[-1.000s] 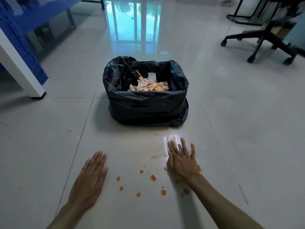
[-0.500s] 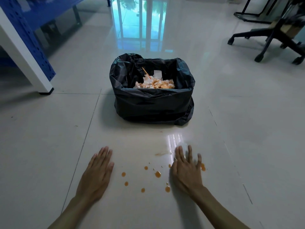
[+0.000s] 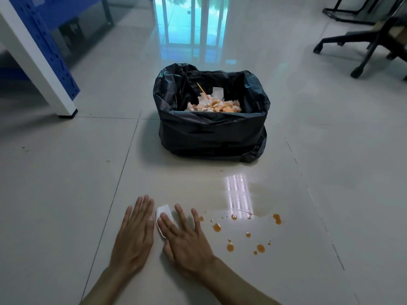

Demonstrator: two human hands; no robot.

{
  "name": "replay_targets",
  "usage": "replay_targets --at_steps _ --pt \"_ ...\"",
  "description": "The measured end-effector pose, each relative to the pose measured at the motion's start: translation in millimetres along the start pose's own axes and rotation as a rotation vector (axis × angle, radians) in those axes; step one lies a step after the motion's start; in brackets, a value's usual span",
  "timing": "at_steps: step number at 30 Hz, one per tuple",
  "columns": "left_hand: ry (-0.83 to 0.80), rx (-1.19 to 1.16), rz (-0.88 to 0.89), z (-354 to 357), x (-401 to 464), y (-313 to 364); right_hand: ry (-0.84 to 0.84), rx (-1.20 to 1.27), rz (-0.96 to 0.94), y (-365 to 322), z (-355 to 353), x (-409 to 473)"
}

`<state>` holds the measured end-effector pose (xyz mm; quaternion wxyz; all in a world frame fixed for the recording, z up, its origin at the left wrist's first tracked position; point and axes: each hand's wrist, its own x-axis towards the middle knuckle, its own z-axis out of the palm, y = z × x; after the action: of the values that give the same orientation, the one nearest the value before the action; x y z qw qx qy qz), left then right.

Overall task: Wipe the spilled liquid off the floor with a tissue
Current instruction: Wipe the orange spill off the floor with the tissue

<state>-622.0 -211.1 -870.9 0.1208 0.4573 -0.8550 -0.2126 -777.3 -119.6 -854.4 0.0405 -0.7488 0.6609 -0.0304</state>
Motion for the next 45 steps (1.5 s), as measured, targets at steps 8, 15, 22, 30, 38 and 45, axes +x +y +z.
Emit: replay_targets --at_steps 8,15,22,30,38,45 --pt "-0.004 0.013 0.005 -4.9 -2.6 4.0 -0.026 -0.014 0.201 78.7 -23.5 -40.5" --pt "-0.007 0.043 0.021 -3.0 -3.0 0.8 -0.128 -0.091 0.592 172.6 -30.6 -112.4" --pt "-0.051 0.112 0.022 -0.4 -5.0 3.2 -0.063 0.055 0.701 165.6 -26.8 -150.3" --pt "-0.055 0.071 -0.039 1.7 -23.6 18.4 0.055 0.036 0.507 75.1 -8.8 -79.5" --pt "-0.042 -0.020 -0.020 2.3 -30.2 14.1 0.046 -0.007 0.014 -22.5 4.3 -28.4" --pt "-0.034 0.072 0.022 0.9 -33.5 10.8 0.093 -0.028 0.082 30.2 -3.0 -69.2"
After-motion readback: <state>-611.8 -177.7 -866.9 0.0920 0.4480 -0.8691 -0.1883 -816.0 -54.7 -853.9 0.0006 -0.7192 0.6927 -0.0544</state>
